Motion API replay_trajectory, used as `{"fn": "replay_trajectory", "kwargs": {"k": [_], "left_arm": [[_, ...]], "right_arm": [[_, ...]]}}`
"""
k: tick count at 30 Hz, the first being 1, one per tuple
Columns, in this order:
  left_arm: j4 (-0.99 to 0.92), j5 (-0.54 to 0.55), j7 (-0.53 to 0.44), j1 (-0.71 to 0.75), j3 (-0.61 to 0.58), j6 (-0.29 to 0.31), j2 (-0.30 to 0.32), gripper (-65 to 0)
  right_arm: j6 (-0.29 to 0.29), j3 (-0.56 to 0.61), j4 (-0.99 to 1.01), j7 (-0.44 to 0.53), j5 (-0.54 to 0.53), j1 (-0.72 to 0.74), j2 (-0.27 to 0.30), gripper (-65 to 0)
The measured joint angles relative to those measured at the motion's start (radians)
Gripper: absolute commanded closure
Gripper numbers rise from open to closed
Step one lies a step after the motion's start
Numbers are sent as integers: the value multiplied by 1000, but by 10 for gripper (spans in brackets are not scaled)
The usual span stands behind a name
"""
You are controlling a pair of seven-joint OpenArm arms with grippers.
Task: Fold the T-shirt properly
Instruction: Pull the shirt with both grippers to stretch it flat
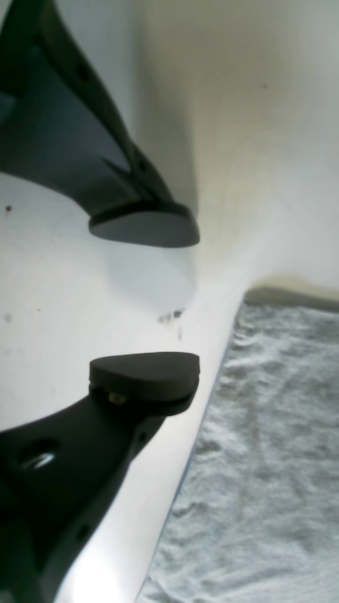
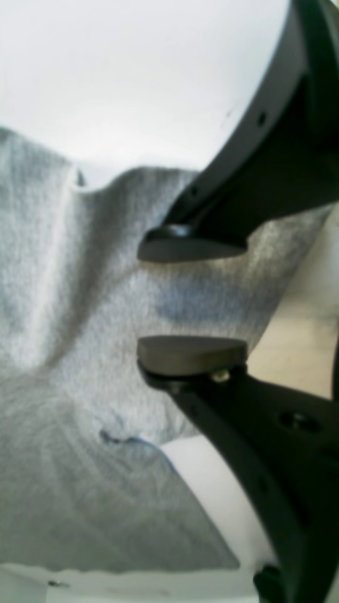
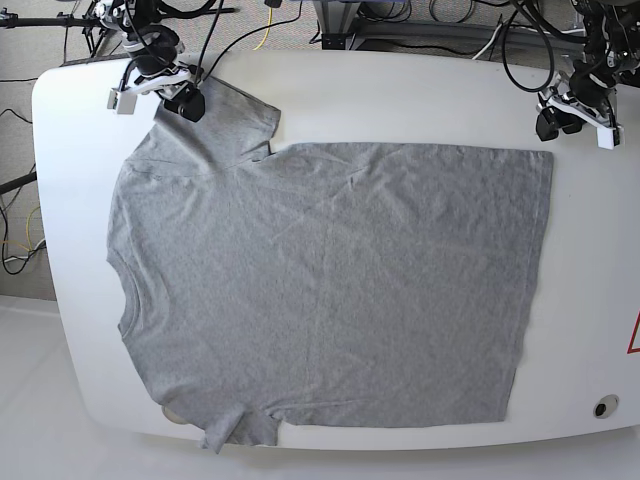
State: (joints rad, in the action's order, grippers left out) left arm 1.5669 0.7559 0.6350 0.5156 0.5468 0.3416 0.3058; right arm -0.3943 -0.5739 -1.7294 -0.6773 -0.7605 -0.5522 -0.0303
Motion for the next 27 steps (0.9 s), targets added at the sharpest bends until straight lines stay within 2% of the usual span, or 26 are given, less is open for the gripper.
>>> {"fn": "replay_trajectory", "kwargs": {"k": [4, 5, 6, 12, 16, 27], "left_arm": [[0, 0, -1, 2, 3, -3, 0, -327], [0, -2, 0, 0, 5, -3, 0, -327], [0, -3, 0, -1, 6, -4, 0, -327], [0, -3, -1, -4, 10, -3, 2, -327], [-1, -4, -3, -5, 9, -4, 2, -329], [0, -14, -3, -20, 4, -4, 3, -334]], "right_arm": [[0, 10, -9, 59, 95, -3, -2, -251], [1, 16, -14, 117, 174, -5, -3, -253], [13, 19, -19, 140, 209, -3, -5, -255], [23, 18, -24, 123, 205, 2, 0, -266], [10, 14, -25, 89, 155, 3, 0, -289], [1, 12, -53, -9, 68, 3, -19, -282]]}}
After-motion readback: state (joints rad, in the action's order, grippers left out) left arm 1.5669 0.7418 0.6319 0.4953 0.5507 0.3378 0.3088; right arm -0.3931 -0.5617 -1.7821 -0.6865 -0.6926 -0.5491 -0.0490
